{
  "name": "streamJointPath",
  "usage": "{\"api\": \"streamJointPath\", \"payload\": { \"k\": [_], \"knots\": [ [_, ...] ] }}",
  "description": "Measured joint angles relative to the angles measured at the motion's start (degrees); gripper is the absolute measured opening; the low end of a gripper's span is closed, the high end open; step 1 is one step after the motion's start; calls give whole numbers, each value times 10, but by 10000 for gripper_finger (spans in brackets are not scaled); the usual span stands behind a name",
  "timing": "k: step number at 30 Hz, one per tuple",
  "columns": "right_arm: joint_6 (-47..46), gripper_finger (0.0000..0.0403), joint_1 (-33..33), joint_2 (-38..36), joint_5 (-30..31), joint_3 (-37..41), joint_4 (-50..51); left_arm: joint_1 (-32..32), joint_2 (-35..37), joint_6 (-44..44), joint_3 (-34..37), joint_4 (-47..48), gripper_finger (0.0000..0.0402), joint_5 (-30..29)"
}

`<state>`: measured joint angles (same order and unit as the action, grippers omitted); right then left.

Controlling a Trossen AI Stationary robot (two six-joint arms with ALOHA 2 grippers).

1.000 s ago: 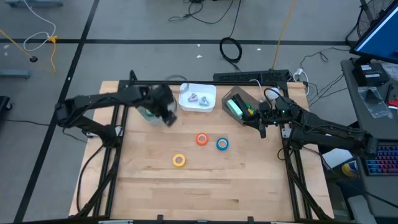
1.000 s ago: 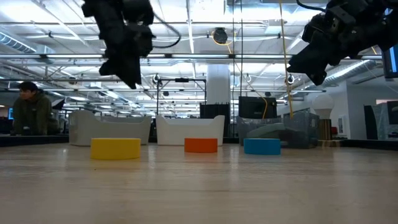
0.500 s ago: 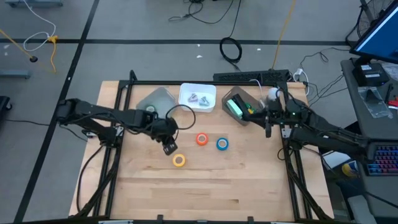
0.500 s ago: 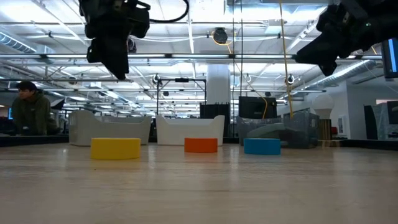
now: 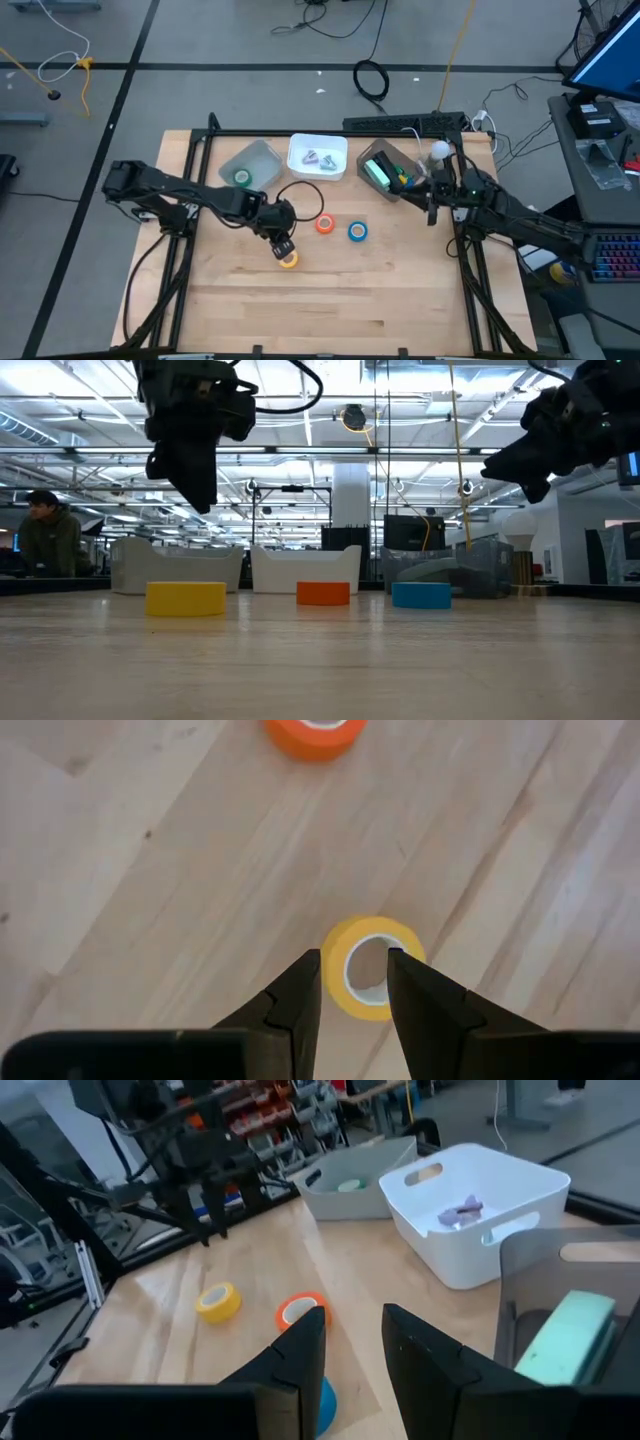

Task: Pick and place Stapler, Stapler remover, tape
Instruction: Put the yellow tape into the gray bin

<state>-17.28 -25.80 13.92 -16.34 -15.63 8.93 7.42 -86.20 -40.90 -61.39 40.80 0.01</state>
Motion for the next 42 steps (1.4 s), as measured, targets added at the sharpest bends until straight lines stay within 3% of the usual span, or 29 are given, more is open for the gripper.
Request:
{"api": "streamJointPath", "payload": {
  "k": [12, 23, 42],
  "knots": [
    [-12, 94, 0, -44, 15, 83, -81, 0, -38, -4, 0, 25, 118, 34],
    [-17, 95, 0, -43, 13, 85, -86, -3, -90, 33, 0, 8, 118, 74],
    [-16, 95, 0, -43, 13, 85, -87, -3, -110, 72, 0, -18, 118, 60]
  ]
}}
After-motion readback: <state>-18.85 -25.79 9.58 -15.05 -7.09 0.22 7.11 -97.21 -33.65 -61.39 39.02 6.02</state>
